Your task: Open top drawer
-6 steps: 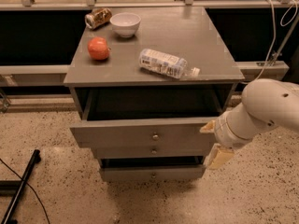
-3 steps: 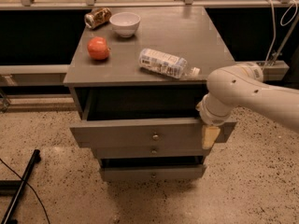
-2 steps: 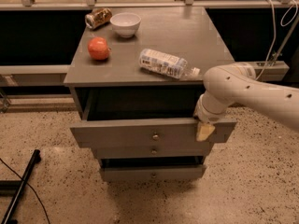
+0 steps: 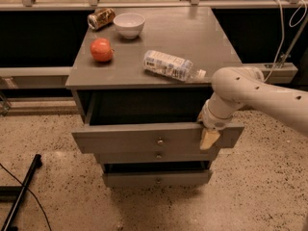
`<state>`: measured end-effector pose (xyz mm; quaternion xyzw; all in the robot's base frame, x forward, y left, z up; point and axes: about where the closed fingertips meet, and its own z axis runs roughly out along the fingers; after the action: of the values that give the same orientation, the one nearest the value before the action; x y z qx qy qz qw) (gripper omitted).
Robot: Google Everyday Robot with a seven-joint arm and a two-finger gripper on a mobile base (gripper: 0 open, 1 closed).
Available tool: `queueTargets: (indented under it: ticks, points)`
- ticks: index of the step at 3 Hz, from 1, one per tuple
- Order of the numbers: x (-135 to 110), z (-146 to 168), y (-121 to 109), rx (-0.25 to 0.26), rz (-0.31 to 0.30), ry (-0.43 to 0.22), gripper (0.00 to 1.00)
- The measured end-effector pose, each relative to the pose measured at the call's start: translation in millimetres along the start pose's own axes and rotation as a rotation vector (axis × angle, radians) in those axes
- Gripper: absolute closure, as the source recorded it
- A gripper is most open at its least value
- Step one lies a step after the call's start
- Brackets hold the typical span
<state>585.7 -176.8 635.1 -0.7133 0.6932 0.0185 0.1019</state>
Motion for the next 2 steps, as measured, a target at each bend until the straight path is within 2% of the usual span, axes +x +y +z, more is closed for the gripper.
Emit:
queueTargets:
  ticks: [2]
  points:
    - [6,-13,42,-0.057,0.039,-0.066,0.33]
